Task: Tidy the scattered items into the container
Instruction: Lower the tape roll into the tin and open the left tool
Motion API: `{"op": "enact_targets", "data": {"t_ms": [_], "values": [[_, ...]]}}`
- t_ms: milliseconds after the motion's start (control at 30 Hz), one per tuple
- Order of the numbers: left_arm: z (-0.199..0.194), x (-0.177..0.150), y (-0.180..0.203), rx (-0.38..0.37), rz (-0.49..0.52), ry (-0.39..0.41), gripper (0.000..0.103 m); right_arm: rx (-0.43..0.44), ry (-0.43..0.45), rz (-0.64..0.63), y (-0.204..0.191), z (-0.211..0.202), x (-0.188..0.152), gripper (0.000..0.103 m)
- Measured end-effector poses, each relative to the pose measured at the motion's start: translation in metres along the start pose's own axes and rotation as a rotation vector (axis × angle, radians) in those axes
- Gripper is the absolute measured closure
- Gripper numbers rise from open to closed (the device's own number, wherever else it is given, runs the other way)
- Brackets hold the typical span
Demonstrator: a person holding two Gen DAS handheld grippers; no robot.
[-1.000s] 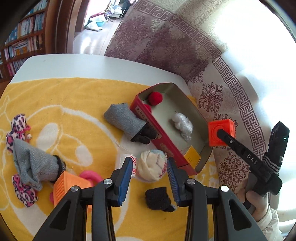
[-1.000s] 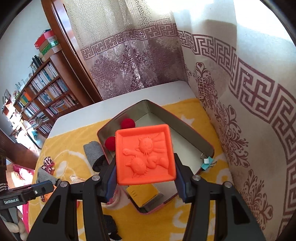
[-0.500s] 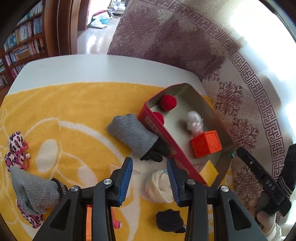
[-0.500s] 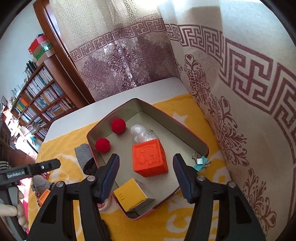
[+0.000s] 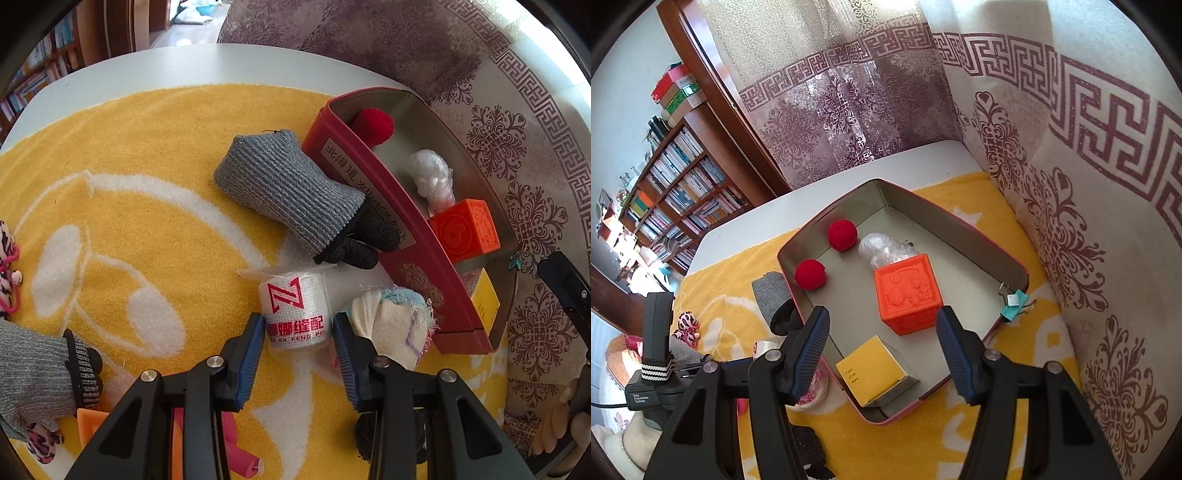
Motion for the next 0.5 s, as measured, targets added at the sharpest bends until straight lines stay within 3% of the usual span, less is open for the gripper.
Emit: {"op": "enact_targets", "data": {"t_ms": [200,500], "values": [[-0.035,0.017,0.002,-0.042,-0.035,0.091,0.065,-0.004,0.023,0.014,0.003,-0.009,-0.002,0.039],[-0.087,0.061,0.042,-0.124,0.004,0.218,0.065,-0.013,0.051,0.044,0.012,-0.019,-0.001,0.039]]}}
Point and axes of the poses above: each gripper's, at about its wrist camera, not at the fingertips, and z roughly the way its jaws point, y to its right, x to its top, the point moved 6 cm from there along z, roughly the way its jaws point, and after that the axes turned 15 degrees about x, right-handed, at the moved point
